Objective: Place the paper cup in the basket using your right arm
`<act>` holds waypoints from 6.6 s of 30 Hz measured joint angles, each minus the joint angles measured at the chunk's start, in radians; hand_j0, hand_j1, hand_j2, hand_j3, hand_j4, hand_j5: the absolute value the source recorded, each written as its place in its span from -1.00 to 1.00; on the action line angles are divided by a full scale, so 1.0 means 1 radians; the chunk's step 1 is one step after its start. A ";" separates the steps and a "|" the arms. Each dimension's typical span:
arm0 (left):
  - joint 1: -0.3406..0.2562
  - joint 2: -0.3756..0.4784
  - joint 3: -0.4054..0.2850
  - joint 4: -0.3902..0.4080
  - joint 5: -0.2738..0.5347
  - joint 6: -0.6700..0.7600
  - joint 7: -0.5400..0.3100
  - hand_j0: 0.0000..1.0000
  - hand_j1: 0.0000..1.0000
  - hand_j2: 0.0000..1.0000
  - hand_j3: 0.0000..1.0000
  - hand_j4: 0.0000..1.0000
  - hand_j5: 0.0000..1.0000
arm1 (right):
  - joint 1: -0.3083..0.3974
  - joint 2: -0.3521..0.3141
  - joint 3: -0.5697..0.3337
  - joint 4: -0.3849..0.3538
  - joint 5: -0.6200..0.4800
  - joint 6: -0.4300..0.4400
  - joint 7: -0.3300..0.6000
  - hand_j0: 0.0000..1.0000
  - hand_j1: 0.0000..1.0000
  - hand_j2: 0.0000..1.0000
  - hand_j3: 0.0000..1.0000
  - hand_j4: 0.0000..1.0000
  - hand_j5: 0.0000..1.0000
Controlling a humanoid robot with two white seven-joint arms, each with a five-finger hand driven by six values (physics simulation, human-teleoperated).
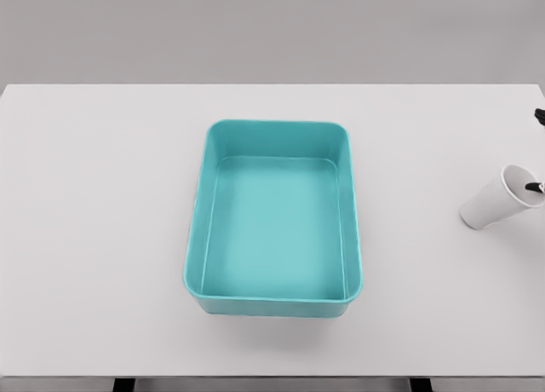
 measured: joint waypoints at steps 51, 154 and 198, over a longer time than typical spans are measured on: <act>0.000 0.000 0.000 0.000 0.000 0.000 0.000 1.00 1.00 1.00 1.00 1.00 1.00 | 0.051 0.047 0.058 0.000 0.104 0.000 -0.023 1.00 1.00 1.00 1.00 1.00 1.00; 0.000 0.000 0.000 0.000 0.000 0.000 0.000 1.00 1.00 1.00 1.00 1.00 1.00 | -0.514 0.422 0.390 -0.041 0.263 0.000 -0.051 0.26 0.26 0.26 0.26 0.26 0.26; 0.008 0.000 0.000 0.002 0.001 0.000 0.000 1.00 1.00 1.00 1.00 1.00 1.00 | -0.864 0.155 0.791 -0.037 0.633 0.000 -0.035 1.00 1.00 1.00 1.00 1.00 1.00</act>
